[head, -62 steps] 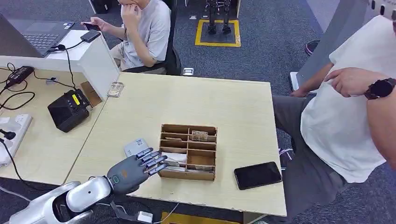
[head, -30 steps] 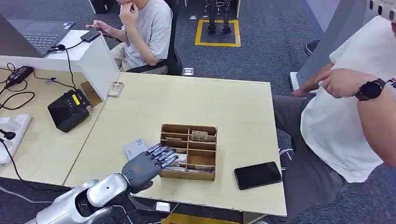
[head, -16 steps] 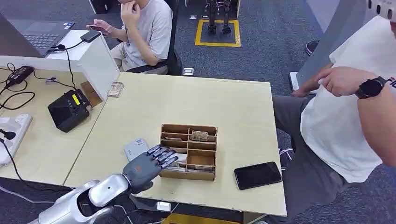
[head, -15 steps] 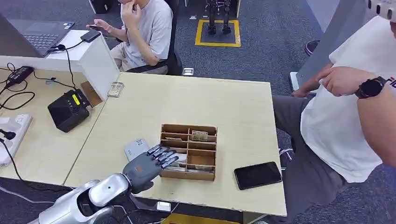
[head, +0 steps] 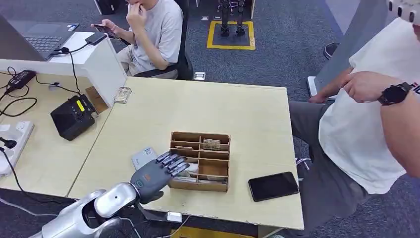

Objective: Pass the card to the sensor for recognition and then transmit it.

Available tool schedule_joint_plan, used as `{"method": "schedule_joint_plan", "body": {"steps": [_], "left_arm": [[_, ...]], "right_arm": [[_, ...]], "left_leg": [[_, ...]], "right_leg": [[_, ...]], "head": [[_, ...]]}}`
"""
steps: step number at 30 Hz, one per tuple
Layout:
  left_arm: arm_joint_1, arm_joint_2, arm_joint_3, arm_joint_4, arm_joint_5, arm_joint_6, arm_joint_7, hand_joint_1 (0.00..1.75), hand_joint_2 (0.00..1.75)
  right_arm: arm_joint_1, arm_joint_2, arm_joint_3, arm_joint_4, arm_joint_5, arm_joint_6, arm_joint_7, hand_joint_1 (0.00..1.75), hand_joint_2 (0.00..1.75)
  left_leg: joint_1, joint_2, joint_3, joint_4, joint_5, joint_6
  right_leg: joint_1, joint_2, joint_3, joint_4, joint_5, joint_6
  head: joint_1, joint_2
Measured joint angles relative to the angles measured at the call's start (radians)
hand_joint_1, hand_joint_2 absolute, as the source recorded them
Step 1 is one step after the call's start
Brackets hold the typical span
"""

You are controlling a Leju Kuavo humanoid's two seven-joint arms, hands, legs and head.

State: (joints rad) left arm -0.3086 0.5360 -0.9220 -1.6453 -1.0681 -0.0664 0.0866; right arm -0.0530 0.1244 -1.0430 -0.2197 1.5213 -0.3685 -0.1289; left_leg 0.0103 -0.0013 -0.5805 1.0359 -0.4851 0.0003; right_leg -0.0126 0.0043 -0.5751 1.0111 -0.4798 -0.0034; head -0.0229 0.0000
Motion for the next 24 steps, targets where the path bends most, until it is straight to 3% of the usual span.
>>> {"method": "schedule_joint_plan", "body": {"steps": [1, 24], "left_arm": [[0.0, 0.0, 0.0, 0.0, 0.001, 0.0, -0.002, 1.75, 1.75], [0.0, 0.028, 0.001, -0.02, 0.034, -0.01, -0.051, 1.75, 1.75]], "right_arm": [[0.0, 0.0, 0.0, 0.0, 0.0, 0.0, -0.001, 0.0, 0.0], [0.0, 0.001, -0.002, 0.0, -0.004, 0.002, -0.003, 0.0, 0.0]], "left_leg": [[0.0, 0.0, 0.0, 0.0, 0.0, 0.0], [0.0, 0.0, 0.0, 0.0, 0.0, 0.0]], "right_leg": [[0.0, 0.0, 0.0, 0.0, 0.0, 0.0], [0.0, 0.0, 0.0, 0.0, 0.0, 0.0]], "head": [[0.0, 0.0], [0.0, 0.0]]}}
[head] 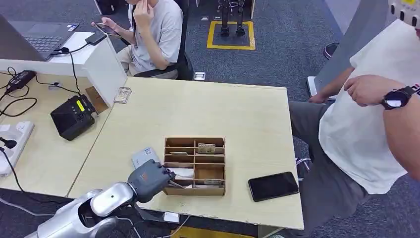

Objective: Pass the card to the sensor for recognition and then transmit it.

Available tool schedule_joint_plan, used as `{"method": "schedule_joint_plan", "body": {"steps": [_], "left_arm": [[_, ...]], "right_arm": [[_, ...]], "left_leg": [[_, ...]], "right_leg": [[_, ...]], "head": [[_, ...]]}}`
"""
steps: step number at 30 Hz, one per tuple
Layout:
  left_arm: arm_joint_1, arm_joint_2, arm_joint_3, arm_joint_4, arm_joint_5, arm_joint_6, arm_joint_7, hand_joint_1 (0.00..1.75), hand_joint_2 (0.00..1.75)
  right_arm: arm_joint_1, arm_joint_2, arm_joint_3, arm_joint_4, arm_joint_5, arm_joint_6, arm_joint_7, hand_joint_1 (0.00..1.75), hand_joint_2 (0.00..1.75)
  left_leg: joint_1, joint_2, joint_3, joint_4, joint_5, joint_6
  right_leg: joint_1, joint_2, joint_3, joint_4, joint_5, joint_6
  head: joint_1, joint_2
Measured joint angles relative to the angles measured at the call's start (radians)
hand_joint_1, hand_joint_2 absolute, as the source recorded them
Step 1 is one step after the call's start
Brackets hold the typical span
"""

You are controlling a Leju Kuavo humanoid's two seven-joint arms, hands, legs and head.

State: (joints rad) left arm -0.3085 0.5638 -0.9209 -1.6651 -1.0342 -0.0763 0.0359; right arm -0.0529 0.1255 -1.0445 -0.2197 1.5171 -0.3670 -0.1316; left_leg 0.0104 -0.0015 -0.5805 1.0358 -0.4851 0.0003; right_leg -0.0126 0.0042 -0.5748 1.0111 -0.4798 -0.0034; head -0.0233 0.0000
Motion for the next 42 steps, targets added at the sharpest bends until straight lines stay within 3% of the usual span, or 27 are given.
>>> {"method": "schedule_joint_plan", "body": {"steps": [9, 20, 23, 27, 38, 42], "left_arm": [[0.0, 0.007, 0.0, -0.001, 0.013, -0.004, -0.01, 1.75, 1.75], [-0.003, 0.044, 0.003, -0.019, 0.117, -0.015, -0.044, 1.75, 1.75], [-0.009, 0.099, 0.032, -0.067, 0.221, -0.026, -0.077, 1.75, 1.75], [-0.062, 0.184, 0.105, -0.175, 0.339, -0.107, -0.091, 1.75, 1.75], [-0.09, 0.316, 0.213, -0.34, 0.373, -0.107, -0.091, 1.75, 1.75], [-0.071, 0.341, 0.242, -0.371, 0.373, -0.101, -0.084, 1.75, 1.75]], "right_arm": [[-0.001, 0.0, -0.005, 0.0, -0.002, 0.0, -0.003, 0.0, 0.0], [-0.001, 0.0, -0.006, 0.0, 0.0, 0.0, -0.005, 0.0, 0.0], [0.0, 0.0, -0.006, 0.0, 0.0, 0.0, -0.012, 0.0, 0.0], [-0.003, 0.0, -0.008, 0.0, 0.0, 0.001, -0.021, 0.0, 0.0], [-0.005, 0.0, -0.021, 0.0, -0.012, 0.002, -0.038, 0.0, 0.0], [-0.005, 0.001, -0.021, 0.0, -0.012, 0.003, -0.035, 0.0, 0.0]], "left_leg": [[0.0, 0.0, 0.0, 0.0, 0.0, 0.0], [0.0, 0.0, 0.0, 0.0, 0.0, 0.0], [0.001, 0.0, 0.0, 0.0, 0.0, 0.0], [0.001, 0.0, 0.0, 0.0, 0.0, 0.0], [0.0, 0.0, 0.0, 0.0, 0.0, 0.0], [0.0, 0.0, 0.0, 0.0, 0.0, 0.0]], "right_leg": [[0.0, 0.0, 0.0, 0.0, 0.0, 0.0], [0.0, 0.0, 0.0, 0.0, 0.0, 0.0], [0.0, 0.001, 0.0, 0.0, 0.0, 0.0], [0.001, 0.0, 0.0, 0.0, 0.0, 0.0], [0.0, 0.0, 0.0, 0.0, 0.0, 0.0], [0.0, 0.0, 0.0, 0.0, 0.0, 0.0]], "head": [[0.0, 0.0], [0.0, 0.0], [0.0, 0.0], [0.0, 0.0], [0.0, 0.0], [0.0, 0.0]]}}
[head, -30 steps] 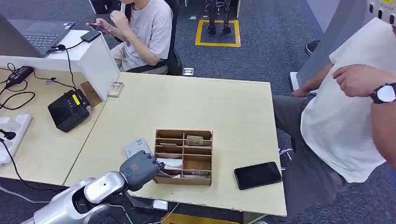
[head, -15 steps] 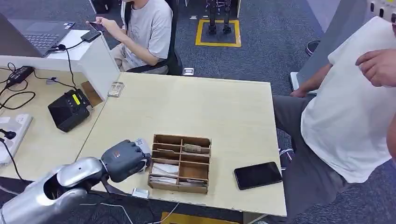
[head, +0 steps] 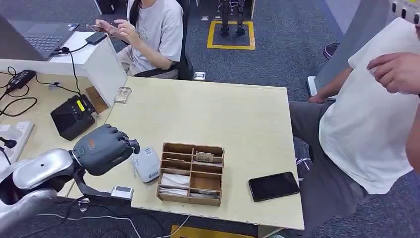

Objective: Pass the card to the sensor for recognition and then transmit it.

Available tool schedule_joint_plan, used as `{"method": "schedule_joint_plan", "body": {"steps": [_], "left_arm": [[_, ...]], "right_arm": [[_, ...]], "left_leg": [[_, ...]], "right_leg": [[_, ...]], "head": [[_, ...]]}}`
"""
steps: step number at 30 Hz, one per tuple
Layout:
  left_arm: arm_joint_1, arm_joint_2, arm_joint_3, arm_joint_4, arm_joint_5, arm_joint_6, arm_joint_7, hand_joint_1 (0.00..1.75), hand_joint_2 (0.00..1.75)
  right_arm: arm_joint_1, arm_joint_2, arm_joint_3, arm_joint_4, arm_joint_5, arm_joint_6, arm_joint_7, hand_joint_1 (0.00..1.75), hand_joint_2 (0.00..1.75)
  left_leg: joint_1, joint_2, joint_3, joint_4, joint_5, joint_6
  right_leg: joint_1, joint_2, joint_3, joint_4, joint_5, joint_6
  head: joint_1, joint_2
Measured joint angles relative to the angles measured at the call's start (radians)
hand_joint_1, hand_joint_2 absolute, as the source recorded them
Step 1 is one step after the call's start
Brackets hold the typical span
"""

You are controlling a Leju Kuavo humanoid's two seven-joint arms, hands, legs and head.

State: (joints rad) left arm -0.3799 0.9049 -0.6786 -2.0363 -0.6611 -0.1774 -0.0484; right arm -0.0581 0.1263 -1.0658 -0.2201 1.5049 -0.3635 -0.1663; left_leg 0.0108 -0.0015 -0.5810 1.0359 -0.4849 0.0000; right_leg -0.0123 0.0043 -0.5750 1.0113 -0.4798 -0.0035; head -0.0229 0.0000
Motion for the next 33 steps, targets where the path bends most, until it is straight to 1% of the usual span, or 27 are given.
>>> {"method": "schedule_joint_plan", "body": {"steps": [4, 10, 12, 13, 15, 17, 20, 22, 24, 26, 29, 33], "left_arm": [[0.017, 0.013, 0.015, -0.013, -0.006, 0.009, 0.0, 1.75, 1.75], [0.028, 0.016, 0.024, -0.018, -0.006, 0.012, 0.0, 1.75, 1.75], [0.037, 0.014, 0.032, -0.019, -0.039, 0.028, 0.015, 1.75, 1.75], [0.044, 0.005, 0.041, -0.018, -0.082, 0.044, 0.033, 1.75, 1.75], [0.047, -0.034, 0.06, -0.004, -0.18, 0.082, 0.091, 1.75, 1.75], [0.067, -0.088, 0.087, 0.035, -0.283, 0.138, 0.155, 1.75, 1.75], [0.104, -0.173, 0.142, 0.107, -0.416, 0.208, 0.234, 1.75, 1.75], [0.126, -0.23, 0.19, 0.153, -0.496, 0.238, 0.292, 1.75, 1.75], [0.141, -0.271, 0.234, 0.194, -0.549, 0.249, 0.33, 1.75, 1.75], [0.159, -0.308, 0.278, 0.226, -0.59, 0.254, 0.355, 1.75, 1.75], [0.182, -0.355, 0.343, 0.269, -0.614, 0.255, 0.37, 1.75, 1.75], [0.205, -0.396, 0.41, 0.316, -0.623, 0.257, 0.371, 1.75, 1.75]], "right_arm": [[0.0, 0.001, 0.0, 0.0, 0.001, 0.005, 0.001, 0.0, 0.0], [0.0, 0.002, 0.0, 0.0, 0.002, 0.008, 0.001, 0.0, 0.0], [0.0, 0.003, 0.0, 0.0, 0.002, 0.008, 0.002, 0.0, 0.0], [0.0, 0.003, 0.0, 0.0, 0.003, 0.008, 0.002, 0.0, 0.0], [0.0, 0.006, 0.0, 0.0, 0.007, 0.007, 0.004, 0.0, 0.0], [-0.002, 0.009, 0.0, 0.0, 0.013, 0.004, 0.004, 0.0, 0.0], [0.001, 0.013, 0.0, 0.0, 0.015, -0.002, 0.013, 0.0, 0.0], [0.002, 0.014, 0.0, 0.0, 0.017, -0.005, 0.021, 0.0, 0.0], [0.002, 0.014, 0.0, 0.0, 0.018, -0.006, 0.024, 0.0, 0.0], [0.003, 0.014, 0.0, 0.0, 0.019, -0.006, 0.032, 0.0, 0.0], [0.005, 0.014, 0.0, 0.0, 0.03, -0.008, 0.036, 0.0, 0.0], [0.006, 0.014, 0.0, 0.0, 0.03, -0.009, 0.034, 0.0, 0.0]], "left_leg": [[0.0, 0.0, 0.0, 0.0, 0.0, 0.0], [0.0, 0.0, 0.0, 0.0, 0.0, 0.0], [0.0, 0.0, 0.0, 0.0, 0.0, 0.0], [0.0, 0.0, 0.0, 0.0, 0.0, 0.0], [0.0, -0.001, 0.0, 0.0, 0.0, 0.0], [-0.001, 0.0, 0.0, 0.0, 0.0, 0.0], [-0.001, 0.001, 0.0, 0.0, 0.0, 0.0], [-0.001, 0.001, 0.0, 0.001, 0.0, 0.0], [-0.001, 0.001, 0.0, 0.001, 0.0, 0.0], [-0.001, 0.001, 0.0, 0.001, 0.0, 0.0], [-0.001, 0.001, 0.0, 0.0, 0.0, 0.0], [0.0, 0.001, 0.0, 0.0, 0.0, 0.0]], "right_leg": [[0.0, 0.0, 0.0, 0.0, 0.0, 0.0], [0.0, 0.0, 0.0, 0.0, 0.0, 0.0], [0.0, 0.0, 0.0, 0.0, 0.0, 0.0], [0.0, 0.0, 0.0, 0.0, 0.0, 0.0], [0.0, -0.001, 0.0, 0.0, 0.0, 0.0], [0.0, 0.0, 0.0, 0.0, 0.0, 0.0], [-0.001, 0.001, 0.0, 0.0, 0.0, 0.0], [-0.001, 0.001, 0.0, 0.0, 0.0, 0.0], [-0.001, 0.001, 0.0, 0.0, 0.0, 0.0], [-0.001, 0.001, -0.001, 0.0, 0.0, 0.0], [-0.001, 0.001, -0.001, 0.0, 0.0, 0.0], [-0.001, 0.001, -0.001, 0.0, 0.0, 0.0]], "head": [[0.0, 0.0], [0.0, 0.0], [0.0, 0.0], [0.0, 0.0], [0.0, 0.0], [0.0, 0.0], [0.0, 0.0], [0.0, 0.0], [0.0, 0.0], [-0.001, 0.0], [0.0, 0.0], [0.0, 0.0]]}}
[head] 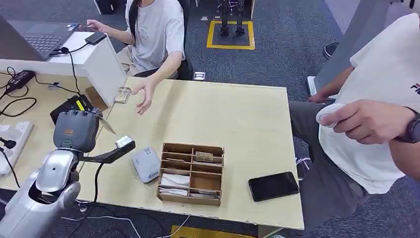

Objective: Pass the card to the sensor for recognition and then transmit it.

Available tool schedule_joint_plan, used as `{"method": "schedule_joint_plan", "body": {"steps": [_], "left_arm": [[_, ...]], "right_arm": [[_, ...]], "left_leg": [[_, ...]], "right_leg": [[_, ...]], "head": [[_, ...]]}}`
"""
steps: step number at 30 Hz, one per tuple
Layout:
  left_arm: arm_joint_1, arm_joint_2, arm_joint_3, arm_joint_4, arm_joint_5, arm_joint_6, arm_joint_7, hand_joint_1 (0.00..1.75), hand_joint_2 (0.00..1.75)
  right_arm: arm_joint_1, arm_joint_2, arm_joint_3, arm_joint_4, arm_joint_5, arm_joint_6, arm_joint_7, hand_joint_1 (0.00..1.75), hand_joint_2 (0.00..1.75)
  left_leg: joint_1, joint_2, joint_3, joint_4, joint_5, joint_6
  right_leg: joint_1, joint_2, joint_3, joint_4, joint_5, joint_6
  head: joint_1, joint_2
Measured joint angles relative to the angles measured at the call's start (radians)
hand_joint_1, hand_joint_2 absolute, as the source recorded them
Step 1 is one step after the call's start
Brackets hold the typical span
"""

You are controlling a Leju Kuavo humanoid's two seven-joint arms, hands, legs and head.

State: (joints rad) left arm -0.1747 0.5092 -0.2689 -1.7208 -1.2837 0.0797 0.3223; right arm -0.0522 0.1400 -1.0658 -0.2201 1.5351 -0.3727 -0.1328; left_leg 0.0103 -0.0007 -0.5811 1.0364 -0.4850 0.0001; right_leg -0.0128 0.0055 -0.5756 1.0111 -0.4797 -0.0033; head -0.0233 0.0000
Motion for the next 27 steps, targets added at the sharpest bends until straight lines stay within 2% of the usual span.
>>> {"method": "schedule_joint_plan", "body": {"steps": [10, 27], "left_arm": [[0.033, -0.052, 0.081, 0.039, -0.003, -0.003, -0.006, 1.75, 1.75], [0.033, -0.082, 0.098, 0.069, -0.008, -0.009, -0.016, 1.75, 1.75]], "right_arm": [[0.0, 0.0, 0.0, -0.002, 0.003, -0.002, -0.002, 0.0, 0.0], [0.0, 0.0, 0.0, -0.002, 0.003, -0.012, -0.002, 0.0, 0.0]], "left_leg": [[0.0, 0.0, 0.0, 0.0, 0.0, 0.0], [0.0, 0.0, 0.0, 0.0, 0.0, 0.0]], "right_leg": [[0.0, 0.0, 0.0, 0.0, 0.0, 0.0], [0.0, -0.001, 0.0, 0.0, 0.0, 0.0]], "head": [[0.0, 0.0], [0.0, 0.0]]}}
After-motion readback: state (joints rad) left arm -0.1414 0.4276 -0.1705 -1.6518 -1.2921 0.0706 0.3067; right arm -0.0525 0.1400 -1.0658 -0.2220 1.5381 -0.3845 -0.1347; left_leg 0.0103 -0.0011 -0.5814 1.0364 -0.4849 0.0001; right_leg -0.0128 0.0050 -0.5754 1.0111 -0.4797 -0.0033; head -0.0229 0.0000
